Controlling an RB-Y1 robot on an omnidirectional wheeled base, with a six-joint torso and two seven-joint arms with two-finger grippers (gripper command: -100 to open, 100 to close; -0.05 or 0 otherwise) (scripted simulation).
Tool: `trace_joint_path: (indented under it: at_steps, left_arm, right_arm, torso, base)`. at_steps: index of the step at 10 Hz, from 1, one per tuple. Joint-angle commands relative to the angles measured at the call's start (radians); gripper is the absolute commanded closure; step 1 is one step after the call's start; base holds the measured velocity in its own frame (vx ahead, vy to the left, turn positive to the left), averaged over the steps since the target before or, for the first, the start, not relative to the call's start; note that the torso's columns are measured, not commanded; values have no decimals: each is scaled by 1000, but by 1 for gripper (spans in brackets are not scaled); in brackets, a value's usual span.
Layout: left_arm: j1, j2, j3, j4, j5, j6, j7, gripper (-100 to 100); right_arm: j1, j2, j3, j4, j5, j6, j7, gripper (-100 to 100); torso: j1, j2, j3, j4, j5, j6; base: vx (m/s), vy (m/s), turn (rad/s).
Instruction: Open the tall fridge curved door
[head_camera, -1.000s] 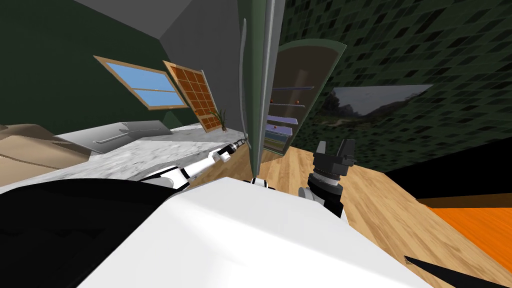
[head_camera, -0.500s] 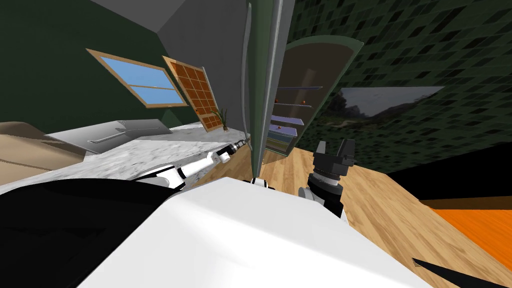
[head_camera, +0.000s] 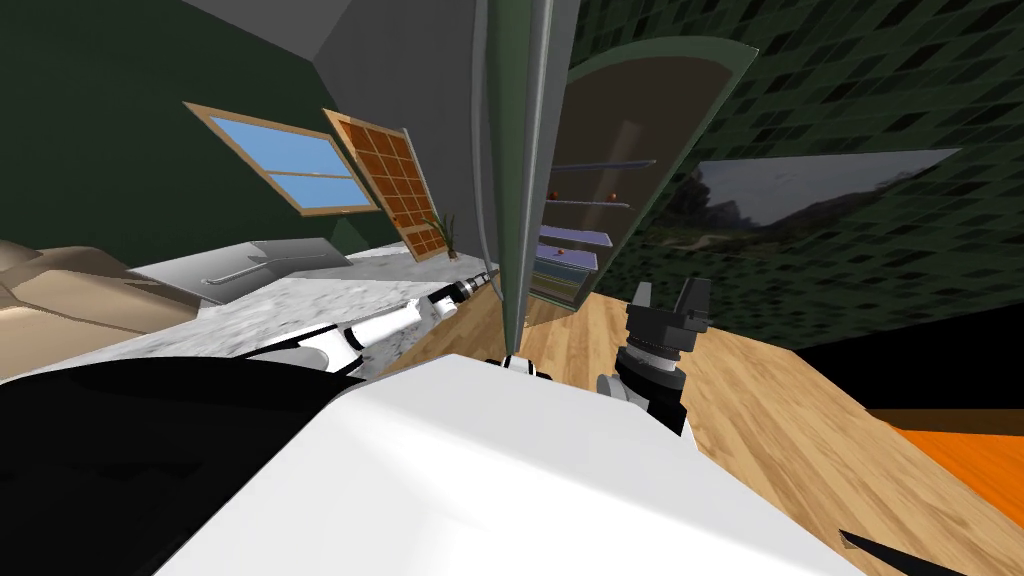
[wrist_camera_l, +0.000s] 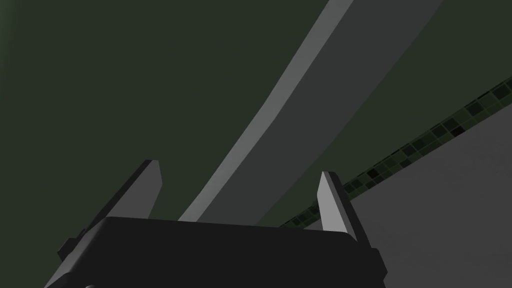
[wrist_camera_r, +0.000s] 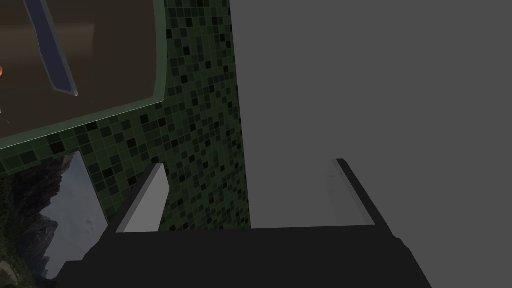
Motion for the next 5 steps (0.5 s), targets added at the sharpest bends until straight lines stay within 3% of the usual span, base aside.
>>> trace_joint_path:
  at_steps: [1,5]
  left_arm:
    - [0,-1,-1,0,-1,0,0,0]
    - [0,-1,-1,0,-1,0,0,0]
  right_arm:
    - [0,0,0,0,0,0,0,0]
    - [0,0,0,0,0,0,0,0]
  torso:
    - [1,0,0,0,0,-1]
    - [-4,-1,-1,0,-1,0]
  base:
    - [0,-6,-3]
    - [0,0,0]
